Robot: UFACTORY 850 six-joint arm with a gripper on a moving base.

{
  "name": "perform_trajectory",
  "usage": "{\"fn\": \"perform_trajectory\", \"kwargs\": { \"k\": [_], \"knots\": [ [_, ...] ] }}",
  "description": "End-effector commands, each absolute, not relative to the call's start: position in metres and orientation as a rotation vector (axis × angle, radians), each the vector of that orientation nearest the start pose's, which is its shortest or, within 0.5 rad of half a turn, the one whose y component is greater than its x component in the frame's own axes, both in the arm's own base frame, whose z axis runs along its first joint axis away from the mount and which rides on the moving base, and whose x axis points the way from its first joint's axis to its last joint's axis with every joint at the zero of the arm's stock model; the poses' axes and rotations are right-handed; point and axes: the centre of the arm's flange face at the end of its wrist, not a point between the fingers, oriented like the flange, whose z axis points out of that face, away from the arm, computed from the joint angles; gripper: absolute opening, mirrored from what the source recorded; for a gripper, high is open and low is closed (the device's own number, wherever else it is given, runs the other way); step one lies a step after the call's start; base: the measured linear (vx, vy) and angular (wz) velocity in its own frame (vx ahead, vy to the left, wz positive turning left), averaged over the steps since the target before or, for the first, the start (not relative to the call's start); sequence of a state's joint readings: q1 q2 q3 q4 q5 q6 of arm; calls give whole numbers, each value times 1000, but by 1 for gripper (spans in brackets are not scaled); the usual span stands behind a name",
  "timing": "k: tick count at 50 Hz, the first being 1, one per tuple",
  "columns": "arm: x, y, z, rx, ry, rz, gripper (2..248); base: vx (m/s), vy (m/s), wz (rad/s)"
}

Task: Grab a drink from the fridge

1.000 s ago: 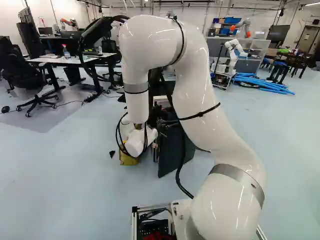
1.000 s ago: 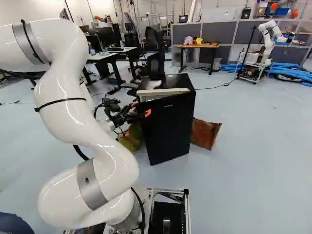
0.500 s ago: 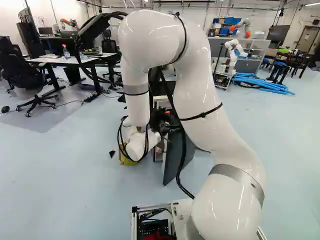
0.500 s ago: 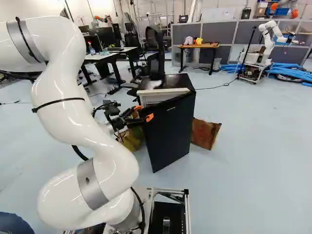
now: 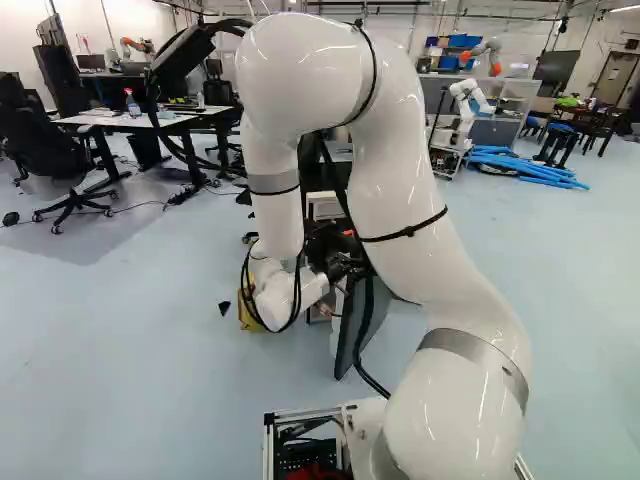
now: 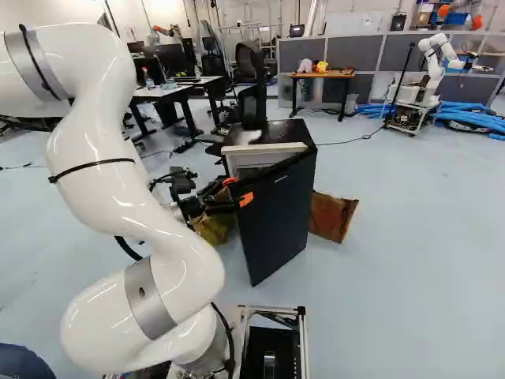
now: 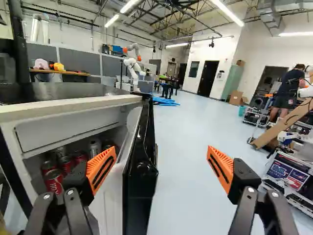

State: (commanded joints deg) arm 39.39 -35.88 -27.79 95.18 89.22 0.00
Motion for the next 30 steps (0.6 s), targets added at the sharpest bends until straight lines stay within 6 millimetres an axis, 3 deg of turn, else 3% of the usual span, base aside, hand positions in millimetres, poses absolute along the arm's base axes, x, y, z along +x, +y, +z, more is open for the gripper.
{"fn": "perform_trajectory", "kwargs": {
  "k": [30],
  "knots": [
    [268, 98, 235, 1520, -862, 1349, 247, 0, 0, 0]
  ]
}}
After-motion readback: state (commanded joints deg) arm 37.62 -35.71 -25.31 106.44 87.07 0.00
